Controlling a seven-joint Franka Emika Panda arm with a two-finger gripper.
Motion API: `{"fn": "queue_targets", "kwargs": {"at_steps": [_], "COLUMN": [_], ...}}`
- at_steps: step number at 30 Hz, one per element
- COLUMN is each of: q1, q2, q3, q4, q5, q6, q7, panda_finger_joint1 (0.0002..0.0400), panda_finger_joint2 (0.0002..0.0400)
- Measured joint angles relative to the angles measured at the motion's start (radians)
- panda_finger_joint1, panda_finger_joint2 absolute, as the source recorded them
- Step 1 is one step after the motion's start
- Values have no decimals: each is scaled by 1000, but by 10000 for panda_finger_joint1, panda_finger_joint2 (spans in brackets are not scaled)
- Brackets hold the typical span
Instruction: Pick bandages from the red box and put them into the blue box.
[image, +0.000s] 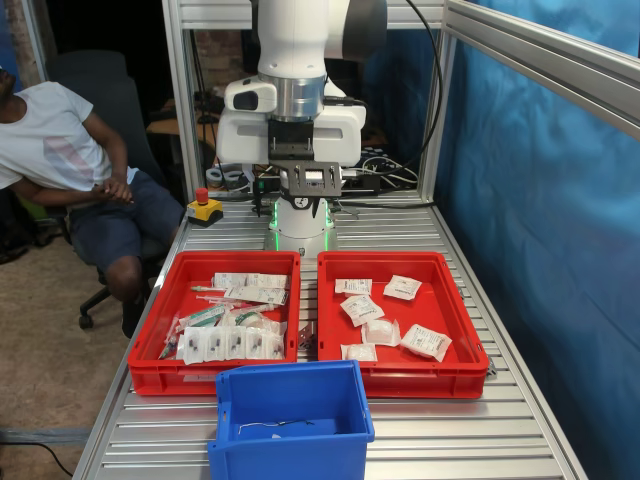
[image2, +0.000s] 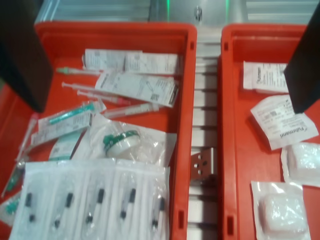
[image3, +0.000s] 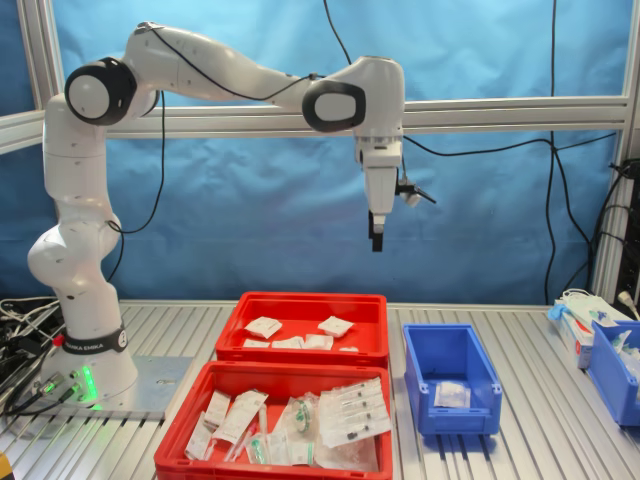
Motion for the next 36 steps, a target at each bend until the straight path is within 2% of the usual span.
{"fn": "queue_targets", "kwargs": {"at_steps": [1,6,10,15,20,27,36], "q1": [0,11,33,66,117,160,229], "q2": [0,0,0,0,0,0,10], "q3": [0,0,1,1,3,6,8], "q4": [0,-68,-152,-240,-324,-372,-430], "q5": [0,2,6,8,11,12,14], "q6": [0,121,246,337,394,426,520], "q7": [0,0,0,0,0,0,0], "panda_finger_joint1": [400,400,400,400,400,400,400], "panda_finger_joint2": [400,400,400,400,400,400,400]}}
